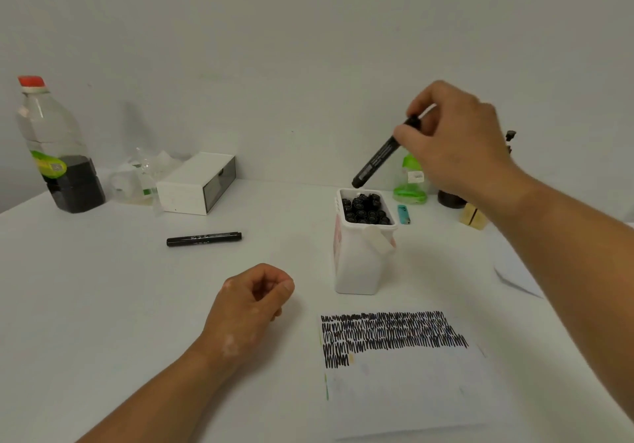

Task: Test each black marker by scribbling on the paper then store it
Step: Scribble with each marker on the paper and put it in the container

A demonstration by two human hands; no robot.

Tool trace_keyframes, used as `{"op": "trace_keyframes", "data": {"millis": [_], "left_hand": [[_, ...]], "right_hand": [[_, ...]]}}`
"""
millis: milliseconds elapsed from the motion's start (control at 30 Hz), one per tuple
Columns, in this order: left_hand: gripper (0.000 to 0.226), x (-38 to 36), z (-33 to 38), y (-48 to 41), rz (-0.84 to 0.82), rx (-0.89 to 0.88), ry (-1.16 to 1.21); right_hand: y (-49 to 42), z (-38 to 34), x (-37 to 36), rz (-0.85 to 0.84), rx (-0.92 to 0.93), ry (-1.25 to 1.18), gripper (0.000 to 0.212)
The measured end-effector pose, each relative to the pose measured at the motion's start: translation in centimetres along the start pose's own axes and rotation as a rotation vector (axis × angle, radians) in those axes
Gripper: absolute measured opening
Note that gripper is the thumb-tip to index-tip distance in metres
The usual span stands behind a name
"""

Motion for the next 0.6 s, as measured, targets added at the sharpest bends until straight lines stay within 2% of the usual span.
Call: {"op": "trace_keyframes", "data": {"millis": [200, 467, 600], "left_hand": [[0.016, 0.4, -0.5, -0.4, 0.033, 0.023, 0.019], [0.017, 0.2, -0.5, -0.5, 0.028, 0.009, 0.018], [0.016, 0.1, -0.5, -0.5, 0.023, -0.003, 0.004]], "right_hand": [[-1.1, 0.1, -5.1, -0.126, 0.078, 0.122, 0.014], [-0.4, 0.9, -10.5, -0.384, 0.087, 0.268, 0.01], [-0.1, 1.2, -11.8, -0.476, 0.082, 0.3, 0.014]]}}
Point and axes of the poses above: each hand's wrist, its own y-axis away from the middle knuckle, its own x-axis out of the back of the hand, z = x × y, the point moved 8 cm from there along -y, towards the middle knuckle, and after that the axes turned 5 degrees about z, right-handed, at the moved point
